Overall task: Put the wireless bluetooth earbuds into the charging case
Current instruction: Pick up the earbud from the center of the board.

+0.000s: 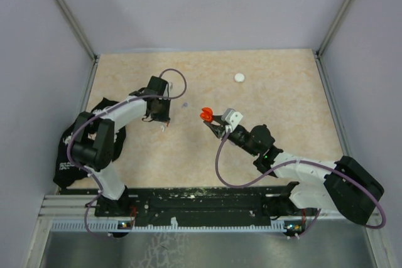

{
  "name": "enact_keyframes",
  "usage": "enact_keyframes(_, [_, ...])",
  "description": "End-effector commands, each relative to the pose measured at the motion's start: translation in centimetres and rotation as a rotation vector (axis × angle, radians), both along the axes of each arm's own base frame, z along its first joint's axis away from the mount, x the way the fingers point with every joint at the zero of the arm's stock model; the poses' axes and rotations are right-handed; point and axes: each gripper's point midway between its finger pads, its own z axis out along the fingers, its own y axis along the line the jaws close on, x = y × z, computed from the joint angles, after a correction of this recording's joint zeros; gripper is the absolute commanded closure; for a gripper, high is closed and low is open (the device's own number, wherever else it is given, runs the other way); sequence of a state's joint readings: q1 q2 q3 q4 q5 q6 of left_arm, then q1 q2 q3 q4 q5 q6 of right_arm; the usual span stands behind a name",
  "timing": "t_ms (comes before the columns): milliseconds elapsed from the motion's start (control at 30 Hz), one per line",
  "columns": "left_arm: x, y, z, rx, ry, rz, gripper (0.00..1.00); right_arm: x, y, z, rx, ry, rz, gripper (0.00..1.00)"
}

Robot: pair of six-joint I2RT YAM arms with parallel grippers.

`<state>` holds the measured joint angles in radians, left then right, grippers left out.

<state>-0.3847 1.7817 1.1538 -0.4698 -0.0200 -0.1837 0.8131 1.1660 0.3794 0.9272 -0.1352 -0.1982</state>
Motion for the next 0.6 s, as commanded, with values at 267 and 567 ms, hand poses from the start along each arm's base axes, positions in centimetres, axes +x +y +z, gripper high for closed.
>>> enact_keyframes(267, [-0.3,-2.6,7.8,-0.241,-0.283,-0.078,0.92,-0.8,-0.2,3.8,0.098,-0.073,0.036,1.00])
enact_keyframes(567, [-2.0,-4.9,16.1,-0.443,-0.534,-0.227,0.93,-1.0,0.7,5.2,0.119,-0.074,0.076,1.00])
